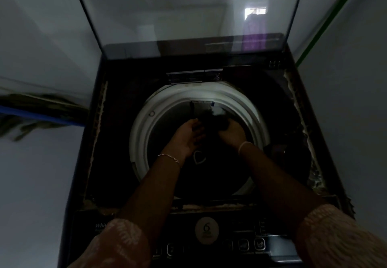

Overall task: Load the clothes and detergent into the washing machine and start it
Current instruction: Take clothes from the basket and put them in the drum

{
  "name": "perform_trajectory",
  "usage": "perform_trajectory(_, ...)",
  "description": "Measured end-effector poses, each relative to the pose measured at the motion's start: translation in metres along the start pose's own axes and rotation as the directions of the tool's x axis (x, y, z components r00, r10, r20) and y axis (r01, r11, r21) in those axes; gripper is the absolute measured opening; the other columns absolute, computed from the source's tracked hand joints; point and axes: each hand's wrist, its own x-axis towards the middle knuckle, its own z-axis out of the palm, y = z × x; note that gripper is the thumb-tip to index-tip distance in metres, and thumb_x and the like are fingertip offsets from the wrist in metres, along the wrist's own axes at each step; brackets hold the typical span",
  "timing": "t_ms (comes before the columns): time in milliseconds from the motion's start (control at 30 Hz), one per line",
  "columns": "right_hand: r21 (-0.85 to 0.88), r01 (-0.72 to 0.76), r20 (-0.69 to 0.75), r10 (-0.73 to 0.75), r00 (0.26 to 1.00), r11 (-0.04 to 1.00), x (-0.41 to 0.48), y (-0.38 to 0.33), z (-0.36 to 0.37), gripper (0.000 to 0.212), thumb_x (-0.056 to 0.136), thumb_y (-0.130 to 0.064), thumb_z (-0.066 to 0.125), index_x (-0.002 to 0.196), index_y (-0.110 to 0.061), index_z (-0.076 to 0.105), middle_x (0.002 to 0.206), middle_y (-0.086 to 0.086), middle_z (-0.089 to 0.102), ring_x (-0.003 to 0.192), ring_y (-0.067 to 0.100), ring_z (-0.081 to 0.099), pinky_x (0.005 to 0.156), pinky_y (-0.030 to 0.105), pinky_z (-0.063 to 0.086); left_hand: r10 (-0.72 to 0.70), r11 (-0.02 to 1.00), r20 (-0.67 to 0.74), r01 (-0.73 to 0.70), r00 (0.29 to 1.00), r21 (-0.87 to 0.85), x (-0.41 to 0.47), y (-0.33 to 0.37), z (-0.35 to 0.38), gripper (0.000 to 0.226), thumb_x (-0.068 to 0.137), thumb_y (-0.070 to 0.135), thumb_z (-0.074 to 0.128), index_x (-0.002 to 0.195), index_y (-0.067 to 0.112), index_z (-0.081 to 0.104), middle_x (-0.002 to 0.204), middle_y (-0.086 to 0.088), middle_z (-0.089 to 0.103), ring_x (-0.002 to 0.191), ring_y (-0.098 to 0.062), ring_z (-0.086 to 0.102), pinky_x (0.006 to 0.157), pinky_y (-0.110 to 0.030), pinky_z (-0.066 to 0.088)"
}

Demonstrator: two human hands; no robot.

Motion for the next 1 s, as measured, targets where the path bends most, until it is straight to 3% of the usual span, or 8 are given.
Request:
perform_trajectory(133, 0.394, 0.067, -0.097, -0.031, 0.995, 0.917, -0.015, -0.015, -0.023, 0.006, 0.086, -0.009, 0.063, 0.086, -0.012, 0.068, 0.089, 0.006, 0.07, 0.09, 0.022, 0.066, 0.086, 0.033, 0.053, 0.074, 0.997, 0.046, -0.075, 0.996, 0.021, -0.008, 0.002, 0.003, 0.024, 0.097, 0.034, 0.041, 0.104, 0.021, 0.061, 0.113, -0.001, 0.063, 0.096, -0.018, 0.059, 0.095, -0.037, 0.04)
perform_trajectory(233, 0.603, 0.111, -0.101, -0.062, 0.993, 0.79, -0.032, -0.026, -0.055, 0.008, 0.087, -0.007, 0.062, 0.093, -0.011, 0.066, 0.086, 0.002, 0.068, 0.08, 0.013, 0.064, 0.076, 0.022, 0.052, 0.135, 0.991, 0.101, -0.136, 0.986, 0.004, -0.026, 0.004, 0.019, 0.03, 0.097, 0.031, 0.041, 0.117, 0.019, 0.06, 0.115, 0.001, 0.067, 0.107, -0.019, 0.06, 0.093, -0.035, 0.042)
perform_trajectory(367, 0.677, 0.201, -0.212, -0.073, 0.974, 0.708, -0.058, -0.021, -0.113, 0.013, 0.09, -0.001, 0.056, 0.094, -0.008, 0.066, 0.088, 0.006, 0.066, 0.076, 0.01, 0.061, 0.068, 0.014, 0.05, 0.246, 0.969, 0.192, -0.244, 0.95, -0.033, -0.055, 0.003, 0.068, 0.031, 0.1, 0.028, 0.036, 0.118, 0.017, 0.059, 0.115, 0.002, 0.067, 0.104, -0.015, 0.062, 0.085, -0.028, 0.045)
perform_trajectory(467, 0.722, 0.252, -0.299, -0.039, 0.954, 0.644, -0.078, 0.001, -0.156, 0.013, 0.091, -0.004, 0.057, 0.089, -0.015, 0.065, 0.087, 0.007, 0.067, 0.076, 0.012, 0.063, 0.07, 0.02, 0.052, 0.247, 0.968, 0.295, -0.249, 0.923, -0.031, -0.072, -0.001, 0.119, 0.03, 0.1, 0.029, 0.034, 0.113, 0.018, 0.06, 0.116, 0.001, 0.066, 0.102, -0.014, 0.063, 0.086, -0.027, 0.046)
perform_trajectory(600, 0.741, 0.236, -0.368, 0.087, 0.926, 0.628, -0.106, 0.05, -0.209, 0.012, 0.093, -0.005, 0.054, 0.099, -0.008, 0.064, 0.083, 0.005, 0.067, 0.064, 0.007, 0.063, 0.056, 0.017, 0.05, 0.212, 0.972, 0.404, -0.234, 0.89, 0.005, -0.086, -0.021, 0.19, 0.03, 0.099, 0.028, 0.036, 0.111, 0.017, 0.061, 0.111, 0.0, 0.069, 0.103, -0.017, 0.064, 0.092, -0.03, 0.047)
perform_trajectory(767, 0.764, 0.138, -0.372, 0.255, 0.892, 0.631, -0.138, 0.131, -0.252, 0.012, 0.095, -0.002, 0.05, 0.097, -0.004, 0.061, 0.084, 0.007, 0.063, 0.054, -0.002, 0.062, 0.046, 0.006, 0.043, 0.077, 0.981, 0.45, -0.147, 0.89, 0.124, -0.087, -0.074, 0.263, 0.025, 0.097, 0.026, 0.043, 0.106, 0.015, 0.063, 0.111, -0.003, 0.069, 0.103, -0.019, 0.065, 0.083, -0.028, 0.05)
perform_trajectory(900, 0.793, 0.003, -0.307, 0.395, 0.866, 0.609, -0.157, 0.208, -0.273, 0.023, 0.094, -0.002, 0.052, 0.112, 0.01, 0.06, 0.096, 0.014, 0.06, 0.068, 0.015, 0.057, 0.045, 0.009, 0.043, -0.055, 0.975, 0.462, -0.051, 0.885, 0.214, -0.082, -0.123, 0.314, 0.027, 0.098, 0.027, 0.045, 0.114, 0.013, 0.06, 0.124, -0.006, 0.065, 0.11, -0.022, 0.061, 0.093, -0.029, 0.046)
perform_trajectory(1000, 0.81, -0.076, -0.257, 0.469, 0.845, 0.582, -0.168, 0.259, -0.281, 0.024, 0.093, -0.005, 0.053, 0.112, 0.008, 0.062, 0.108, 0.025, 0.066, 0.084, 0.021, 0.057, 0.05, 0.015, 0.043, -0.116, 0.969, 0.423, 0.01, 0.899, 0.246, -0.072, -0.157, 0.342, 0.025, 0.098, 0.026, 0.045, 0.112, 0.012, 0.06, 0.127, -0.007, 0.063, 0.111, -0.022, 0.06, 0.092, -0.028, 0.046)
